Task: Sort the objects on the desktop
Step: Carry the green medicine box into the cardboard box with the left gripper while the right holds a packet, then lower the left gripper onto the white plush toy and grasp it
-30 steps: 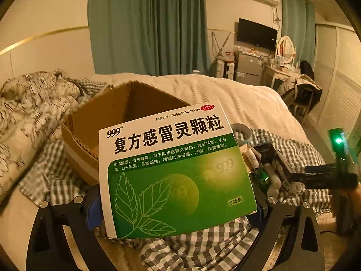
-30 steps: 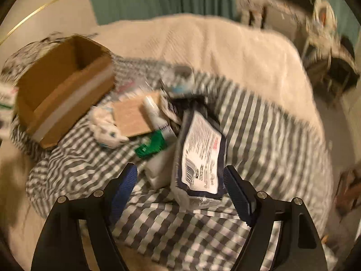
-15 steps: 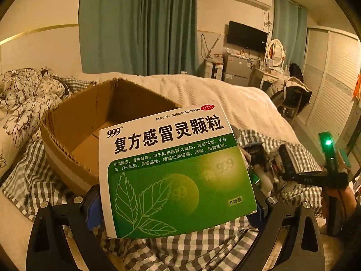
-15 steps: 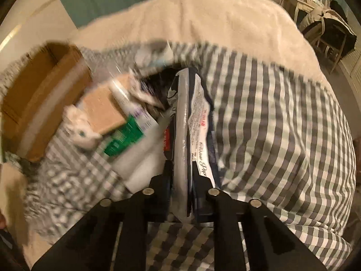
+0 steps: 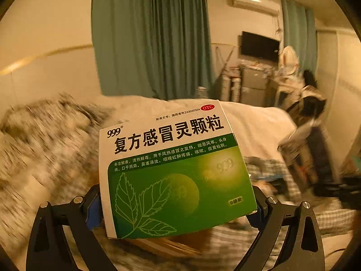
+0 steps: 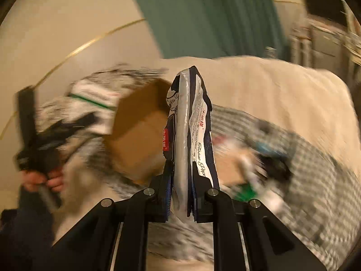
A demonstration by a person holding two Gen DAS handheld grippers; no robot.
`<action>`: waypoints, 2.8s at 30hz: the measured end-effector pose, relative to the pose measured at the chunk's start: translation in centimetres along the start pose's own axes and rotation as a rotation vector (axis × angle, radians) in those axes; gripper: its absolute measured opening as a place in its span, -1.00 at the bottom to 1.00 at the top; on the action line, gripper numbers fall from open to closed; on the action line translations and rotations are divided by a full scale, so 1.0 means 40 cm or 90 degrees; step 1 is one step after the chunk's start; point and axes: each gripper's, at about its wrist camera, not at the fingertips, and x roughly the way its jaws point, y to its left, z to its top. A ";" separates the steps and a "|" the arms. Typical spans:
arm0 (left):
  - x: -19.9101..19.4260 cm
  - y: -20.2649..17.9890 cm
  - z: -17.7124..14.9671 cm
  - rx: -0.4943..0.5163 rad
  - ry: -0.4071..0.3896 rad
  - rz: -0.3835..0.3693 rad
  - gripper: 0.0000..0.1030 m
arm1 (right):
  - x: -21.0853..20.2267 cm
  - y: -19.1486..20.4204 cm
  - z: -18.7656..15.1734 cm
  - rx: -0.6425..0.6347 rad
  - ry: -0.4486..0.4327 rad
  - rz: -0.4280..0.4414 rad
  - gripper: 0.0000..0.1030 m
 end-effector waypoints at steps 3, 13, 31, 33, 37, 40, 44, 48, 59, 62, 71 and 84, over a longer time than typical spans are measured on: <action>0.031 0.068 -0.006 -0.025 0.021 0.007 0.92 | 0.079 0.089 0.067 -0.016 0.005 0.047 -0.75; 0.116 0.155 -0.082 -0.051 0.004 -0.032 0.93 | 0.371 0.170 0.160 0.011 0.044 0.019 -0.53; 0.081 0.113 -0.074 -0.076 0.039 -0.040 1.00 | 0.195 0.086 0.141 0.044 -0.011 -0.022 0.22; 0.082 0.107 -0.082 -0.082 0.050 -0.030 1.00 | 0.140 0.073 0.113 0.031 -0.006 -0.046 0.23; 0.062 0.084 -0.119 -0.109 0.075 -0.014 1.00 | 0.034 0.045 0.048 0.001 -0.003 -0.100 0.23; 0.033 0.047 -0.164 -0.125 0.077 -0.042 1.00 | -0.046 -0.009 -0.001 0.032 -0.014 -0.115 0.34; 0.020 -0.018 -0.229 -0.122 0.090 -0.072 1.00 | -0.115 -0.098 -0.058 0.066 -0.027 -0.136 0.37; 0.032 -0.108 -0.264 -0.105 0.117 -0.069 1.00 | -0.130 -0.178 -0.125 0.087 -0.029 -0.154 0.37; 0.138 -0.363 -0.307 -0.042 0.153 -0.056 1.00 | -0.028 -0.342 -0.215 0.086 0.048 -0.157 0.37; 0.207 -0.403 -0.327 -0.036 0.180 -0.039 1.00 | 0.001 -0.366 -0.233 0.080 0.064 -0.153 0.37; 0.362 -0.475 -0.339 -0.001 0.239 -0.027 1.00 | 0.163 -0.485 -0.226 0.154 0.160 -0.140 0.21; 0.465 -0.500 -0.409 0.020 0.310 -0.011 0.75 | 0.329 -0.557 -0.227 0.157 0.230 -0.174 -0.27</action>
